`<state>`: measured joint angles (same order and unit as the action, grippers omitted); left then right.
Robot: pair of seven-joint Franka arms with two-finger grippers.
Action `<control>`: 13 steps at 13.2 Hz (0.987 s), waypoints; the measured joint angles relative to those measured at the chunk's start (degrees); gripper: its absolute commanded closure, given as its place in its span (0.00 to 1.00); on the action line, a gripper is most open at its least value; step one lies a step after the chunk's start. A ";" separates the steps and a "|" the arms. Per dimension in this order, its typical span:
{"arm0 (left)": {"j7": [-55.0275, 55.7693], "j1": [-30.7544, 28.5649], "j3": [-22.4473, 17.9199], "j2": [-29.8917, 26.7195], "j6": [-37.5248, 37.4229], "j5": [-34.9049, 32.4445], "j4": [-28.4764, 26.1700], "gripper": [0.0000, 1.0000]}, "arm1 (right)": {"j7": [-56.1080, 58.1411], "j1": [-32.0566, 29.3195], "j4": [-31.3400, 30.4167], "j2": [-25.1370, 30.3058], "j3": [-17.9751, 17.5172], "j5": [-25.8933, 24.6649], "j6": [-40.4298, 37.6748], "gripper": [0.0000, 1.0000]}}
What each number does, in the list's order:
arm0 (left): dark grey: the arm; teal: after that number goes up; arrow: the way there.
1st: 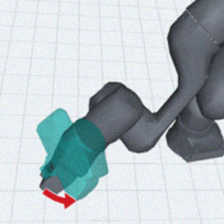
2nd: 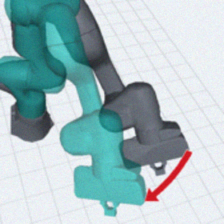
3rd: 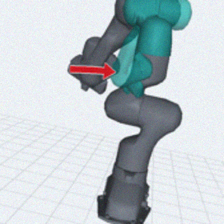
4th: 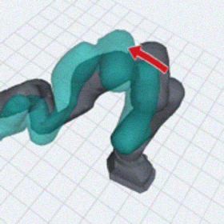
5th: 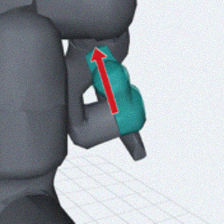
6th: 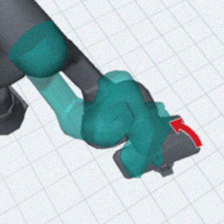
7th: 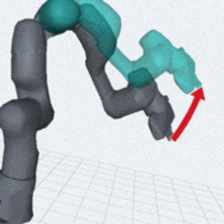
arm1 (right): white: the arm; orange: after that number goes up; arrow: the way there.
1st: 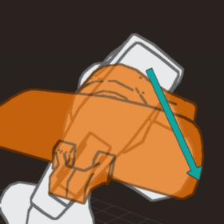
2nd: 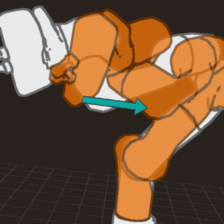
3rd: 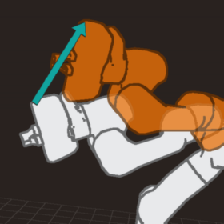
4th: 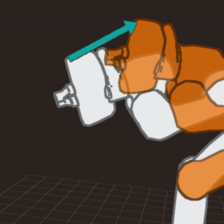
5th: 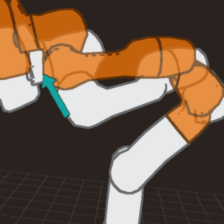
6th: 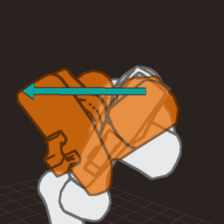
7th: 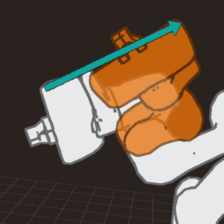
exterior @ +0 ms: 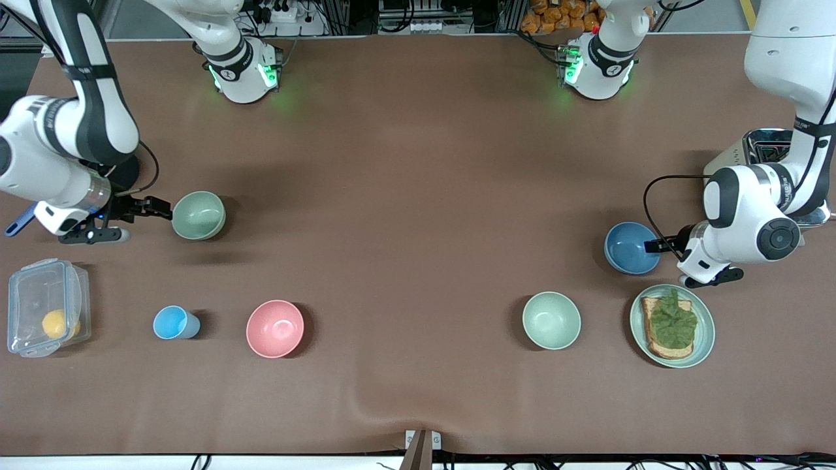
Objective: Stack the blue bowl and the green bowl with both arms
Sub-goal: 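Grasp the green bowl with the right gripper while the left gripper grasps the blue bowl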
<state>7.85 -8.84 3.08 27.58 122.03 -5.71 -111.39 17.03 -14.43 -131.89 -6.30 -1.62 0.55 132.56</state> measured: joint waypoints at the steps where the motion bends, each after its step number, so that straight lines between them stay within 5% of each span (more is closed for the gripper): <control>1: 0.00 0.00 0.08 0.13 0.00 0.00 -0.08 0.69 | 0.55 -0.63 -2.17 -0.51 -0.01 0.11 2.65 0.16; 3: 0.00 0.00 0.13 0.52 0.04 0.00 -0.10 1.00 | 0.55 -1.19 -3.68 -2.17 -0.01 1.21 5.33 0.26; 5: 0.00 0.01 0.23 0.73 0.08 0.00 -0.10 1.00 | 0.55 -1.41 -3.74 -4.02 -0.01 4.17 6.53 0.41; 7: -0.03 0.10 0.61 0.40 -0.21 0.07 0.22 1.00 | 0.56 -1.98 -3.74 -5.81 0.00 5.14 7.73 0.44; 9: -0.04 0.17 0.73 0.02 -0.42 0.06 0.26 1.00 | 0.63 -2.93 -3.73 -7.48 0.00 5.20 8.86 0.92; 10: -0.09 0.17 0.80 -0.10 -0.39 0.06 0.31 1.00 | 0.68 -3.15 -3.73 -8.00 0.00 5.20 9.05 1.00; 13: -2.02 0.08 1.98 -1.40 -1.22 0.49 1.79 1.00 | 0.69 -3.16 -3.72 -8.30 -0.23 5.31 9.05 1.00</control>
<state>5.83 -8.76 5.06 26.18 120.82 -5.22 -109.60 17.72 -17.59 -135.62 -14.60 -1.86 5.86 141.60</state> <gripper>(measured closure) 0.947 0.881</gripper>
